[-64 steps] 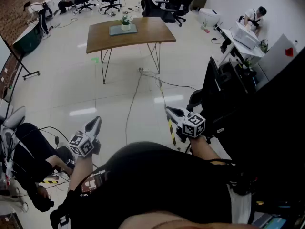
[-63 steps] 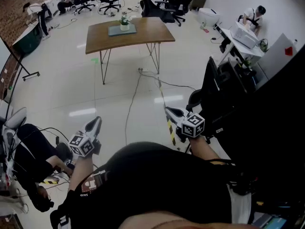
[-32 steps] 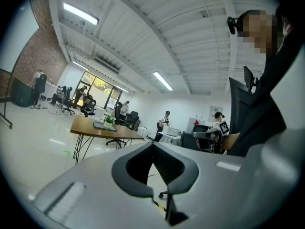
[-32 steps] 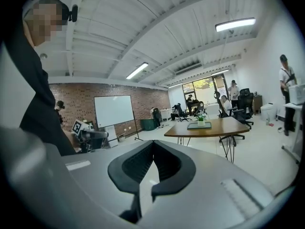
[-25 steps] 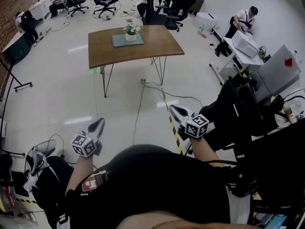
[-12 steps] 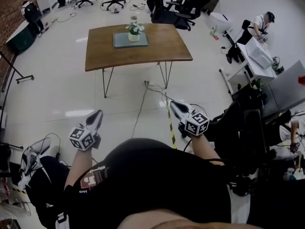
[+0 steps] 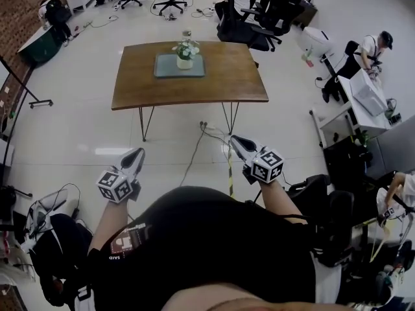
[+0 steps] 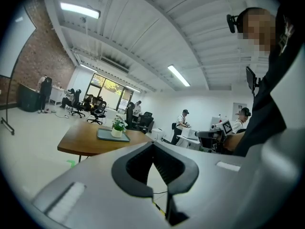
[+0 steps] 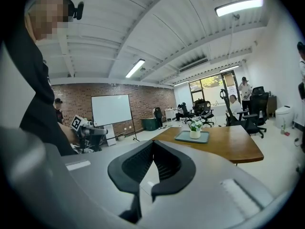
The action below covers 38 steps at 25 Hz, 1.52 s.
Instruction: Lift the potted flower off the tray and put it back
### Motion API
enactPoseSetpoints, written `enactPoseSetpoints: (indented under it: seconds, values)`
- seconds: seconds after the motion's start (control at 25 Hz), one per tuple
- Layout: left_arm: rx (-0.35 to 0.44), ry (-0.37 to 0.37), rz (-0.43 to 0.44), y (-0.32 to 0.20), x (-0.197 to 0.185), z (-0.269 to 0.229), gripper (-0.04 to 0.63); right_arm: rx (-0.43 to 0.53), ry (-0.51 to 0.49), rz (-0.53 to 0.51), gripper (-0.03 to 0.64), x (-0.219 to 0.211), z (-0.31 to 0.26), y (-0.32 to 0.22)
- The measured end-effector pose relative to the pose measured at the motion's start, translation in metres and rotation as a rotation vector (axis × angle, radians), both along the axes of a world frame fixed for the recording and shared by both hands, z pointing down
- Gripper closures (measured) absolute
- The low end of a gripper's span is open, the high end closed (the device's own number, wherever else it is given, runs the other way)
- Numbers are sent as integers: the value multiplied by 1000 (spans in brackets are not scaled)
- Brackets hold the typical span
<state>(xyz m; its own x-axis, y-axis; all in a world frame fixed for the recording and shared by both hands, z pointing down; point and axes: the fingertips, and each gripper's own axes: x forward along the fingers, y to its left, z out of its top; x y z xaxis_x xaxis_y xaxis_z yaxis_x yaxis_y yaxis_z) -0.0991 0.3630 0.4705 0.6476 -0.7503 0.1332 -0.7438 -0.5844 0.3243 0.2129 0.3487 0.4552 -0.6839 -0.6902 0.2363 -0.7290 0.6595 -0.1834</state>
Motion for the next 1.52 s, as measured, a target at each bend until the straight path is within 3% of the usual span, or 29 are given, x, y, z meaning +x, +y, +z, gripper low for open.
enactPoseSetpoints:
  seconds: [0.16,0.52,0.8,1.12,1.36,1.52]
  values:
    - [-15,17,-2,-42,-5,9,598,-23,-3,11,603,-3,10,-34]
    - [-9,47,131,-190,-46,21,598,-11,30,109,603,-57,-5,-151]
    - [1,19,232,-288,-78,21,598,-28,27,188,603,-96,-6,-232]
    - [-36,20,195,-359,-84,39,598,-68,39,180,603,-94,8,-302]
    - [-36,-18,143,-407,-45,47,598,-62,20,71,603,-70,26,-378]
    - [-55,-41,30,-450,-12,45,598,-46,20,-34,602,-35,34,-438]
